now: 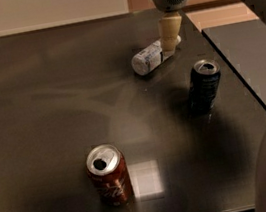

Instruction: Pick blue plastic bottle

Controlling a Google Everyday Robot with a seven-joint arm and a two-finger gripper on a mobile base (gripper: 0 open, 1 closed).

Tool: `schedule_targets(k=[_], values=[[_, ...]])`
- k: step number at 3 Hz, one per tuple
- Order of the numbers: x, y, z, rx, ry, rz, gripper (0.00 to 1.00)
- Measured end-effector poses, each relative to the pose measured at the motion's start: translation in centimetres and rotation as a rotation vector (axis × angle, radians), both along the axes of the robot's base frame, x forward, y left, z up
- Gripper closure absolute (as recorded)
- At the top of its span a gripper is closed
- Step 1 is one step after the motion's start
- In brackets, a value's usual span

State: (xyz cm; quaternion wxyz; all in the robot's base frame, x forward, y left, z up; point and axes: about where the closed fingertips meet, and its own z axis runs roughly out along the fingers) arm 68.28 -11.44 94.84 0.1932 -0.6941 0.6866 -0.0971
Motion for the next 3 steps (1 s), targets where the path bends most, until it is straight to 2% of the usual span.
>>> schedule_targets(k=[1,2,3], values=[[0.9,-1.1,-0.5,-0.054,0.009,0.01,0.0],[2.2,-1.4,-1.5,-0.098,0.03,0.053,0.0],[3.6,-0.5,-3.0,-0.122,0.06,0.128,0.0]])
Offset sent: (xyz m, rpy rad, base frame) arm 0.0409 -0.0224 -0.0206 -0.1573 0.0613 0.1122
